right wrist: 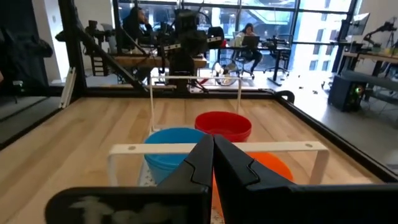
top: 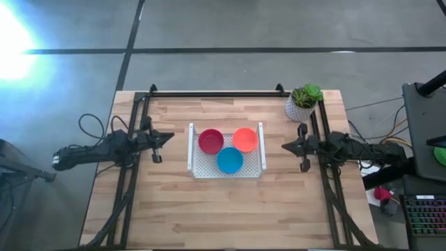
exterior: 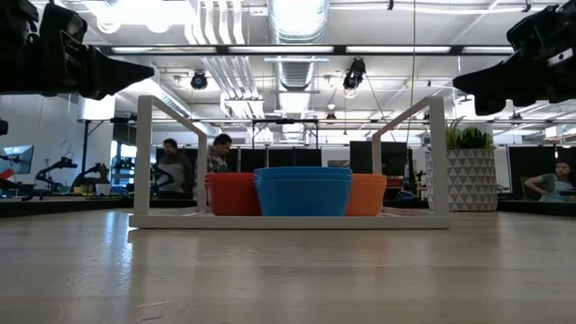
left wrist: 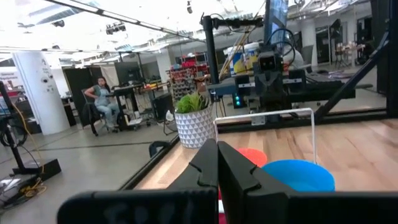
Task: Pick & Place Mini bowls
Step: Return to Home Position
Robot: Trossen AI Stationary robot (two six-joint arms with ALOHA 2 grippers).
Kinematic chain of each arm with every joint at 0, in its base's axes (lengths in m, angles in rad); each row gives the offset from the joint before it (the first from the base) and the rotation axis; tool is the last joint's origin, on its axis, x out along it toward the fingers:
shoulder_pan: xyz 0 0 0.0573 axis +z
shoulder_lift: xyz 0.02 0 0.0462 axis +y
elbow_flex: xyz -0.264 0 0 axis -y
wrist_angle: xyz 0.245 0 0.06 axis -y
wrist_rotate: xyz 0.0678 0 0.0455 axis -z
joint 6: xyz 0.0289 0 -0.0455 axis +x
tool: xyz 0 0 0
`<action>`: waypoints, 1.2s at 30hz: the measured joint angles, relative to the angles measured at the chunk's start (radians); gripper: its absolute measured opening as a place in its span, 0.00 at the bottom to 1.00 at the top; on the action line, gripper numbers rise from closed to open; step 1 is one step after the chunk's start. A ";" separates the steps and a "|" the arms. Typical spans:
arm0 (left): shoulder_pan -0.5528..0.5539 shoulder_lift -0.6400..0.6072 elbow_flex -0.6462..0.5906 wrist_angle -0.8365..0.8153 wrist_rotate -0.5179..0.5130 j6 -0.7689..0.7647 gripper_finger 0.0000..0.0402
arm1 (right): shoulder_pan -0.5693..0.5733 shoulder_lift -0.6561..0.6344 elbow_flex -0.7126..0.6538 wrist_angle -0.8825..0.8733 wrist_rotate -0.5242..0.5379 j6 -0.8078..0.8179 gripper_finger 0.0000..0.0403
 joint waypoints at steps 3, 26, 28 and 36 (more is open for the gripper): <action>0.000 0.000 0.000 -0.019 -0.002 -0.002 0.00 | 0.000 -0.001 0.000 0.002 0.000 -0.021 0.02; 0.000 0.004 -0.002 -0.093 -0.002 -0.025 0.00 | 0.000 0.001 0.000 0.000 0.001 -0.132 0.02; 0.000 0.004 -0.002 -0.091 -0.002 -0.025 0.00 | 0.000 0.001 0.000 0.000 0.001 -0.137 0.02; 0.000 0.004 -0.002 -0.090 -0.003 -0.026 0.00 | 0.000 0.001 0.000 0.000 0.001 -0.132 0.02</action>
